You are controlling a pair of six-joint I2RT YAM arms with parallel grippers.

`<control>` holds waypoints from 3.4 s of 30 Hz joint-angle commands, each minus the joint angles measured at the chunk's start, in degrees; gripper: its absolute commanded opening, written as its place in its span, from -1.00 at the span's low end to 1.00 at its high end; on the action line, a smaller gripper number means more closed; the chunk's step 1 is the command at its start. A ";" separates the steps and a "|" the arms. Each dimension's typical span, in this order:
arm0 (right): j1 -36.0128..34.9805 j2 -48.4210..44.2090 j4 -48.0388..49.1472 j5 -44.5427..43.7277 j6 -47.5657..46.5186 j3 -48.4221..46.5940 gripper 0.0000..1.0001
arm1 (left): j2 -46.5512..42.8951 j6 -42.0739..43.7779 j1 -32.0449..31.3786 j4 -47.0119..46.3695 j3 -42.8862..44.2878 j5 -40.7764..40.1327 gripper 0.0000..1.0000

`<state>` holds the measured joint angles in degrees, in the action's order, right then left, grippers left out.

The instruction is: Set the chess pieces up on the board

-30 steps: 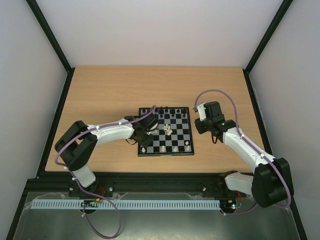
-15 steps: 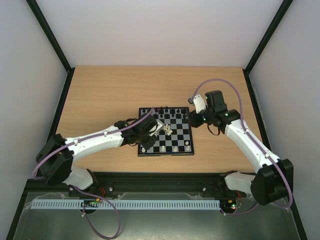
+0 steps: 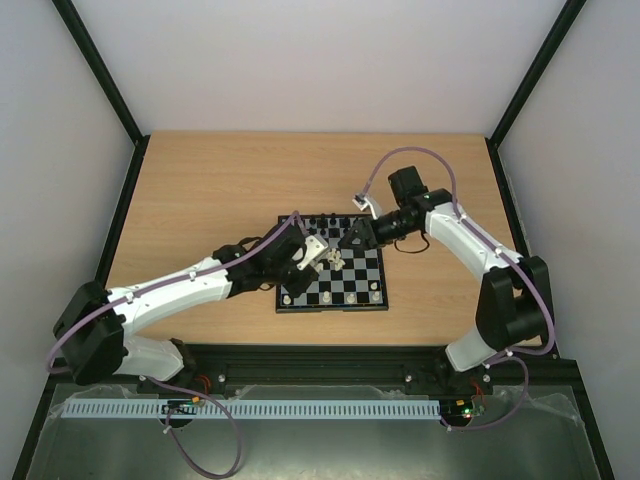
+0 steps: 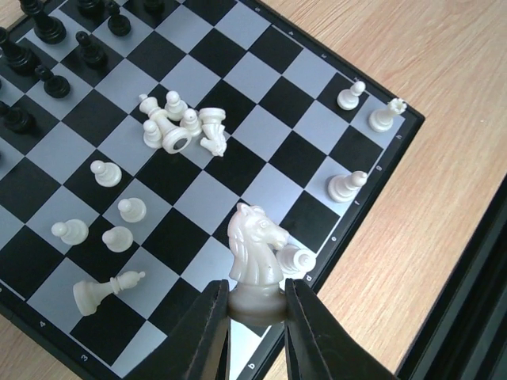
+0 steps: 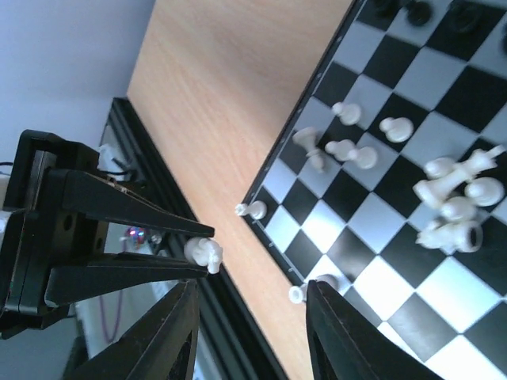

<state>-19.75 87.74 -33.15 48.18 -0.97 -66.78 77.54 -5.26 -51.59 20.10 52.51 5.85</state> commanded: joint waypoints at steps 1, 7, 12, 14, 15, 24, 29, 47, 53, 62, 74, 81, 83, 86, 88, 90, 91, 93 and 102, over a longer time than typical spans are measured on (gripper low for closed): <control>-2.04 1.98 -5.58 7.99 0.00 -1.18 -0.22 | -2.41 0.86 -0.26 -1.76 -0.74 2.64 -0.72; -6.47 3.11 -4.49 9.77 -0.36 -0.25 -0.21 | -3.24 0.70 -0.27 -2.43 -1.01 4.25 -0.71; -7.96 4.56 -4.10 9.84 0.04 -0.97 -0.20 | -3.75 0.52 -0.24 -2.86 -0.98 4.89 -0.70; -8.47 5.24 -4.47 9.70 -0.30 -1.10 -0.20 | -4.03 0.42 -0.22 -3.16 -1.17 5.12 -0.70; -8.65 5.56 -4.57 9.81 -0.36 -1.07 -0.20 | -4.05 0.42 -0.24 -3.28 -1.20 5.20 -0.70; -9.02 6.09 -4.34 11.45 -0.89 -0.74 -0.48 | -3.73 0.38 -0.09 -3.38 -1.24 5.49 -0.69; -9.07 5.55 -4.12 12.85 -1.24 0.17 -0.76 | -3.79 -0.24 -0.10 -3.57 -1.31 4.70 -0.66; -8.99 -14.30 3.62 -22.95 -8.63 11.41 -0.97 | -6.87 -4.19 1.85 1.96 1.73 -10.60 0.43; -9.36 -25.37 4.55 -32.38 -17.52 20.27 -0.97 | -7.03 -6.03 8.88 1.92 -0.16 -14.46 0.46; -11.96 -28.74 6.13 -36.76 -26.62 27.29 -0.97 | -7.05 -6.43 14.24 -0.50 -2.05 -11.36 0.45; -17.16 -26.30 9.14 -39.94 -29.11 30.11 -0.96 | -6.00 -6.08 14.32 -0.34 -2.42 -10.91 0.43; -17.25 -24.22 11.34 -41.25 -28.03 31.77 -0.96 | -5.74 -5.86 14.28 -0.39 -2.41 -10.18 0.43; -17.25 -23.48 11.92 -40.90 -27.51 32.02 -0.96 | -5.65 -5.83 14.31 -0.37 -2.49 -9.99 0.43; -17.31 -21.94 12.57 -40.10 -26.84 32.14 -0.96 | -5.43 -5.77 14.31 -0.31 -2.45 -9.80 0.43; -17.34 -21.00 13.08 -39.80 -26.44 32.20 -0.96 | -5.30 -5.73 14.32 -0.24 -2.46 -9.80 0.43; -17.34 -20.20 13.48 -39.75 -26.20 32.16 -0.96 | -5.18 -5.73 14.27 -0.16 -2.50 -9.80 0.43; -17.34 -19.81 13.71 -39.70 -26.11 32.16 -0.96 | -5.13 -5.72 14.32 -0.15 -2.50 -9.80 0.43; -17.34 -19.40 13.98 -39.74 -26.10 32.07 -0.96 | -5.05 -5.68 14.31 -0.15 -2.46 -9.80 0.43; -17.67 -18.00 14.69 -39.64 -25.66 32.15 -0.95 | -4.60 -5.64 14.30 -0.22 -2.41 -9.37 0.43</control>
<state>-36.80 68.93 -18.55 7.73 -27.57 -35.35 72.18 -11.09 -37.58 20.05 50.61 -4.01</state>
